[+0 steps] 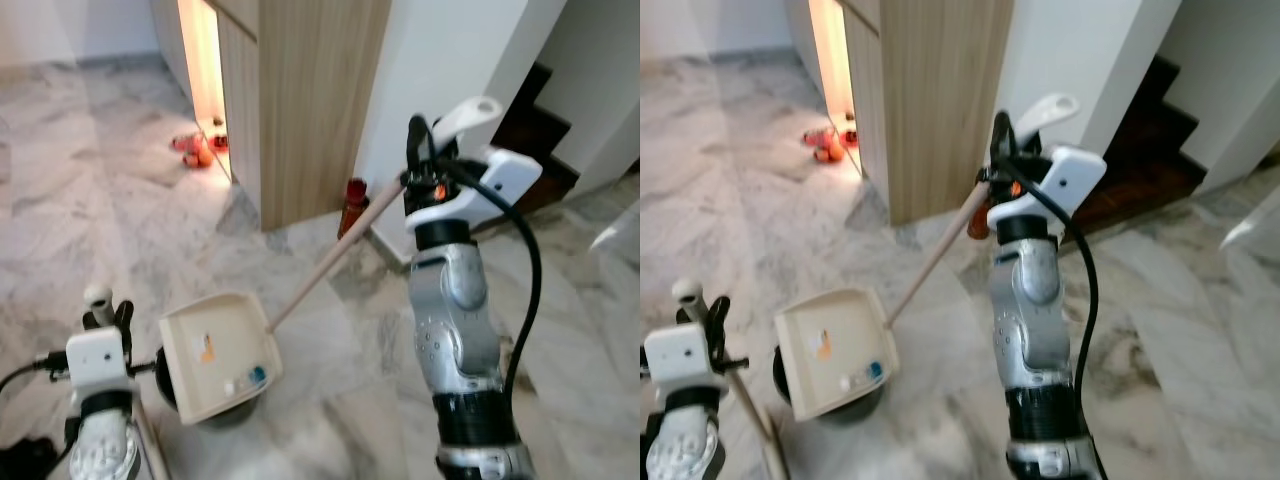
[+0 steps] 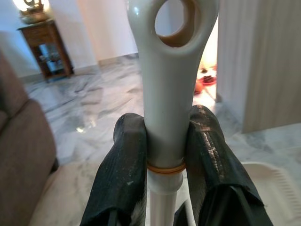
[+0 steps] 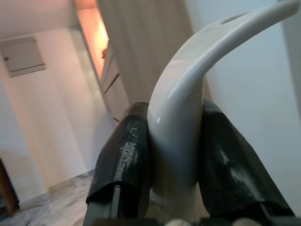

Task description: Sweep floor

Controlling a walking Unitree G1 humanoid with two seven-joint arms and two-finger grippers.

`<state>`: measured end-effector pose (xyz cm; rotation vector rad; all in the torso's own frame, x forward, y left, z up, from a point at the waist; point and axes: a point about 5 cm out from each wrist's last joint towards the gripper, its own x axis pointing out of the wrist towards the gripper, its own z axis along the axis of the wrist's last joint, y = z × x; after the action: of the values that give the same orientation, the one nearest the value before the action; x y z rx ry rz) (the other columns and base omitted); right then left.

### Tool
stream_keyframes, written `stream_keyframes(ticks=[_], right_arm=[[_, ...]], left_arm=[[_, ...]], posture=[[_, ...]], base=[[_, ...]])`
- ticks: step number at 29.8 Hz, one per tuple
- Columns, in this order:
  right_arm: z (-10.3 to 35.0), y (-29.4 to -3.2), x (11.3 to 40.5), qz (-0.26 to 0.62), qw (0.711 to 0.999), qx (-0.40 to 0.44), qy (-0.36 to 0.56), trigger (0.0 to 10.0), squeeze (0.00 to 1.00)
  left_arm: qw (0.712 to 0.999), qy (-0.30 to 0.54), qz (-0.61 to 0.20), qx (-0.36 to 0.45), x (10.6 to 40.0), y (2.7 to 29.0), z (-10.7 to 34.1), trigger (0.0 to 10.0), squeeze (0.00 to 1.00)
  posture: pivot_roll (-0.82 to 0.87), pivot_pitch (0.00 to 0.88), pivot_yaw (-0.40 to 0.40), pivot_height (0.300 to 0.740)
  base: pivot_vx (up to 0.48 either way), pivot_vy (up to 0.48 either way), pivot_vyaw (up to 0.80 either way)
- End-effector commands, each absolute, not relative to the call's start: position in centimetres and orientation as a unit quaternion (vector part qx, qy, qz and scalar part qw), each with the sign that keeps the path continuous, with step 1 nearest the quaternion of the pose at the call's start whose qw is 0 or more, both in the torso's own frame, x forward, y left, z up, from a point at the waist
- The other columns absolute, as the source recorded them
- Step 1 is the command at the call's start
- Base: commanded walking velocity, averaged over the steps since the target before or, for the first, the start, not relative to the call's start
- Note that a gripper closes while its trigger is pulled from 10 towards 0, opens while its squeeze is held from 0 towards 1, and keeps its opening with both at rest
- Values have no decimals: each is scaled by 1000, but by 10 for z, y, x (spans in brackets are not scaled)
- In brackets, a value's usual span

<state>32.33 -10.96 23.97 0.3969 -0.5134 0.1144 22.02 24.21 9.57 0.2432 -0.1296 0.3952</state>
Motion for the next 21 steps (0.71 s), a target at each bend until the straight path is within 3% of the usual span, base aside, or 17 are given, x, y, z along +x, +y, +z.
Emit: stream_keyframes(ticks=[1, 21], right_arm=[[258, -108, 318, 64, 933, 202, -291, 10000, 0], [264, -110, 316, 54, 925, 210, -311, 10000, 0]], left_arm=[[968, -79, 200, 126, 219, 243, 100, 10000, 0], [970, -89, 190, 121, 224, 238, 104, 10000, 0]], posture=[[80, 69, -82, 740], [84, 66, -74, 740]], base=[[0, 0, 0], [0, 0, 0]])
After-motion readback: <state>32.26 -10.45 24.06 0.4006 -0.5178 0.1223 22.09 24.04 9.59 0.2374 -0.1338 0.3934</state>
